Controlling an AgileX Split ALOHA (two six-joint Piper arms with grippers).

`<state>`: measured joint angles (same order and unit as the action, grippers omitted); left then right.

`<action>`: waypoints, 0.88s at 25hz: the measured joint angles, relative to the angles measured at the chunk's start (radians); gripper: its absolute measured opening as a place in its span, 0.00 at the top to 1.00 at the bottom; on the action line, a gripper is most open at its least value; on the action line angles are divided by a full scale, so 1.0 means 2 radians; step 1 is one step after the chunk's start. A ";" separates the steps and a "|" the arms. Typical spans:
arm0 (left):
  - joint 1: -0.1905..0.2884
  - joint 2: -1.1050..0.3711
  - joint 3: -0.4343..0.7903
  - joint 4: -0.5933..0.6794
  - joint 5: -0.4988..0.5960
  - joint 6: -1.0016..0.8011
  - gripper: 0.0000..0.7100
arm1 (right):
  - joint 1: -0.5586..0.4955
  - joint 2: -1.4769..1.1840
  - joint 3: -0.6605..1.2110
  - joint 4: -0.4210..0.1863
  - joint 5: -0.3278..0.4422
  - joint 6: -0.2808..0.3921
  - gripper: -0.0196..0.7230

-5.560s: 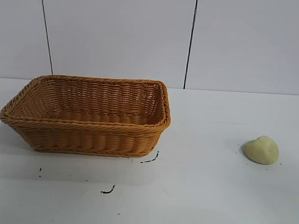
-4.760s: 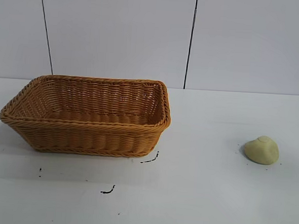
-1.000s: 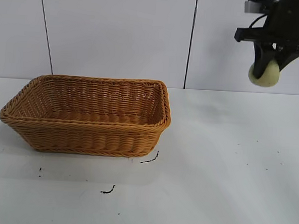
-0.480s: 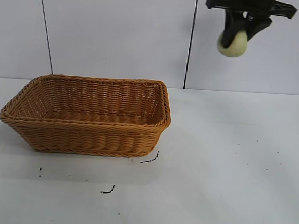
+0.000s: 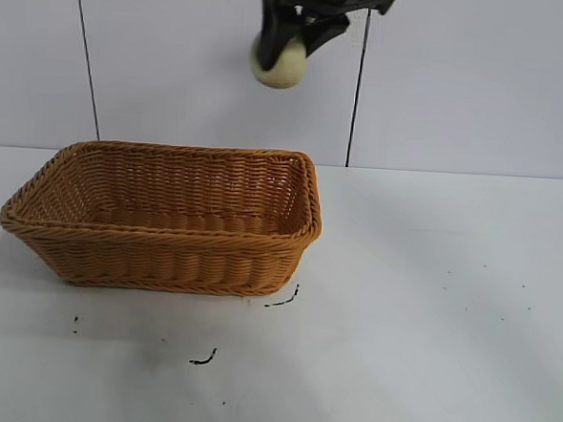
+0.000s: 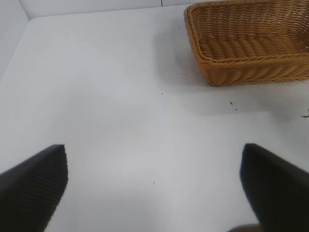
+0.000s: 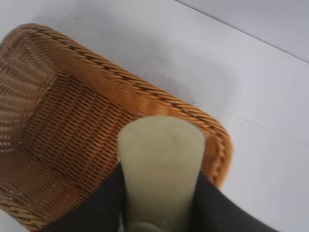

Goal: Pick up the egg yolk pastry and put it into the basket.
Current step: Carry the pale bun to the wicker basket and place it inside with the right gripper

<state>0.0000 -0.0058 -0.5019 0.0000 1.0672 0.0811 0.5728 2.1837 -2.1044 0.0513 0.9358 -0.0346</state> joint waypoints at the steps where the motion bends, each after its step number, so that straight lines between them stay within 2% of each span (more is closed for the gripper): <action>1: 0.000 0.000 0.000 0.000 0.000 0.000 0.02 | 0.009 0.008 0.000 0.000 -0.010 0.000 0.67; 8: 0.000 0.000 0.000 0.000 0.000 0.000 0.02 | 0.043 0.089 0.000 0.006 -0.073 0.002 0.67; 15: 0.000 0.000 0.000 0.000 0.000 0.000 0.02 | 0.042 0.155 0.000 0.004 -0.080 0.013 0.66; 17: 0.000 0.000 0.000 0.000 0.000 0.000 0.02 | 0.042 0.158 0.000 0.004 -0.082 0.013 0.60; 20: 0.000 0.000 0.000 0.000 0.000 0.000 0.02 | 0.042 0.158 -0.009 0.004 -0.083 0.013 0.41; 22: 0.000 0.000 0.000 0.000 0.000 0.000 0.02 | 0.042 0.158 -0.024 -0.001 -0.070 0.013 0.29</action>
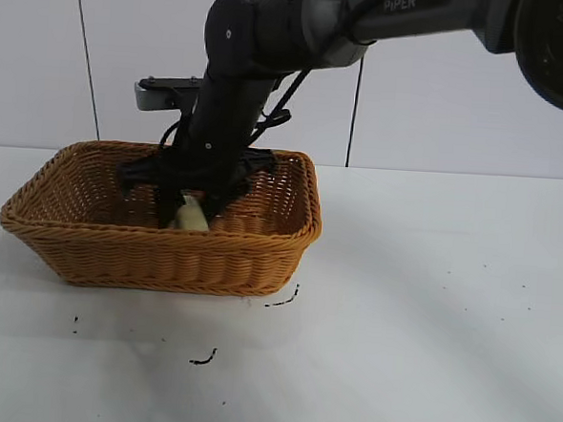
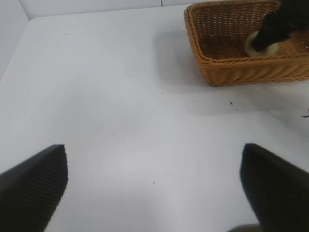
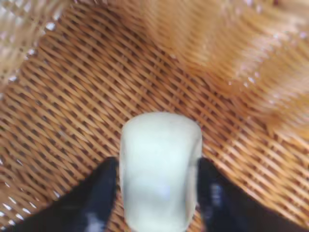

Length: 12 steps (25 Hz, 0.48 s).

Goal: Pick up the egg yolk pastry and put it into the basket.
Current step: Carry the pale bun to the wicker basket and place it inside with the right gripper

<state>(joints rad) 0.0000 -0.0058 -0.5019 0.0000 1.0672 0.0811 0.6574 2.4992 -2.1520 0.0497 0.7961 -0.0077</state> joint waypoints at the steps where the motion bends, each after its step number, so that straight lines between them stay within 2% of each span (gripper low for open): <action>1: 0.000 0.000 0.000 0.000 0.000 0.000 0.02 | 0.000 0.000 -0.013 -0.004 0.013 0.001 0.26; 4: 0.000 0.000 0.000 0.000 0.000 0.000 0.02 | 0.000 0.000 -0.068 -0.020 0.059 0.015 0.22; 8: 0.000 0.000 0.000 0.000 0.000 0.000 0.02 | -0.002 -0.002 -0.145 -0.039 0.114 0.044 0.22; 12: 0.000 0.000 0.000 0.000 0.000 0.000 0.02 | -0.016 -0.012 -0.185 -0.041 0.147 0.046 0.21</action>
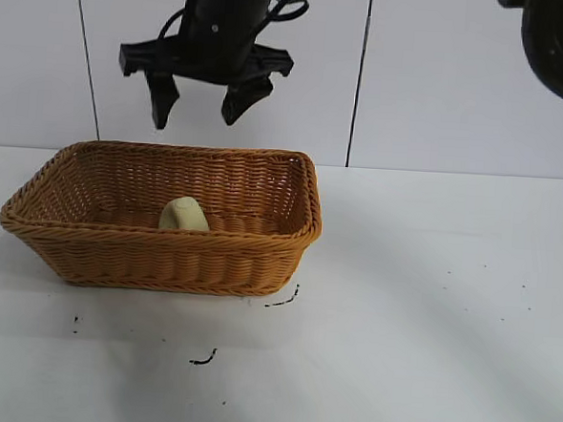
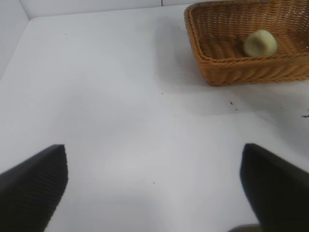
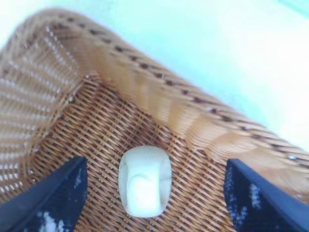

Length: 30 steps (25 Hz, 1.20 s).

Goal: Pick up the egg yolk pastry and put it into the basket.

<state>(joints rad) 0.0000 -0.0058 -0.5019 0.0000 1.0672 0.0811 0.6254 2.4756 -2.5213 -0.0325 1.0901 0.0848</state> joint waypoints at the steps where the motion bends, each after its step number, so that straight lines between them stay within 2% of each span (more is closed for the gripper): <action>1: 0.000 0.000 0.000 0.000 0.000 0.000 0.02 | -0.005 -0.003 -0.003 0.000 0.007 -0.003 0.20; 7: 0.000 0.000 0.000 0.000 0.000 0.000 0.02 | -0.055 -0.015 -0.005 0.000 0.026 -0.019 0.18; 14: 0.000 0.000 0.000 0.000 0.000 0.000 0.02 | -0.147 -0.026 -0.005 0.007 0.040 -0.042 0.18; 21: 0.000 0.000 0.000 0.000 0.000 0.000 0.02 | -0.237 -0.035 -0.005 0.010 0.061 -0.045 0.18; 26: 0.000 0.000 0.000 0.000 0.000 0.000 0.02 | -0.287 -0.039 -0.005 0.034 0.062 -0.047 0.18; 30: 0.000 0.000 0.000 0.000 0.000 0.000 0.02 | -0.305 -0.045 -0.001 0.044 0.062 -0.047 0.18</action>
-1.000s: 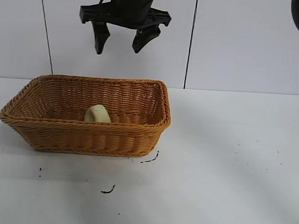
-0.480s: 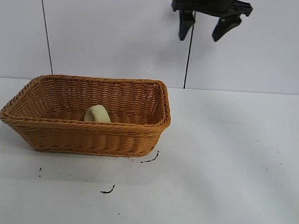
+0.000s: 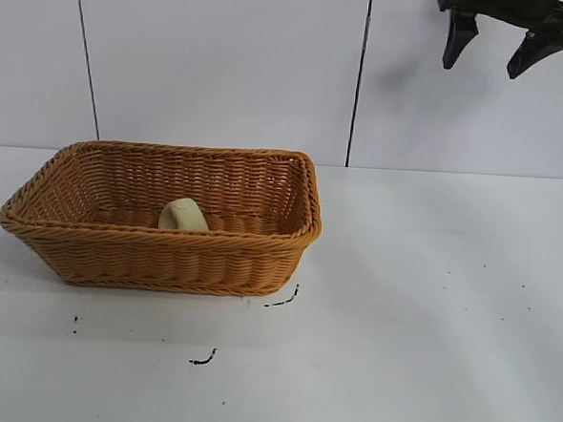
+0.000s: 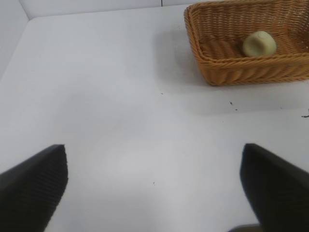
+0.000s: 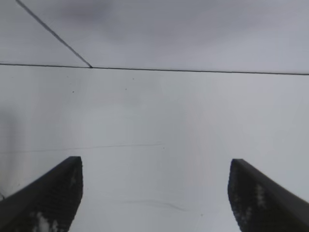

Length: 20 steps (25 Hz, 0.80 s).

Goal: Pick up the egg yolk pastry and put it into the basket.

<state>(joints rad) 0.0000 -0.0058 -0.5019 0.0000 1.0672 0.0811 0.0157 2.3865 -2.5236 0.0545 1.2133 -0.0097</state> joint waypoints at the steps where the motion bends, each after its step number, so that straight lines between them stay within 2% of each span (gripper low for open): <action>1: 0.000 0.000 0.000 0.000 0.000 0.000 0.02 | -0.001 -0.004 0.005 0.000 0.000 0.000 0.18; 4: 0.000 0.000 0.000 0.000 0.000 0.000 0.02 | -0.004 -0.031 0.039 0.000 0.000 -0.006 0.18; 8: 0.000 0.000 0.000 0.000 0.000 0.000 0.02 | -0.004 -0.088 0.134 0.002 0.000 -0.009 0.18; 20: 0.000 0.000 0.000 0.000 0.000 0.000 0.02 | -0.004 -0.384 0.495 0.007 0.000 -0.012 0.18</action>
<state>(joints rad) 0.0000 -0.0058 -0.5019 0.0000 1.0672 0.0811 0.0069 1.6189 -1.5331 0.0678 1.2133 -0.0335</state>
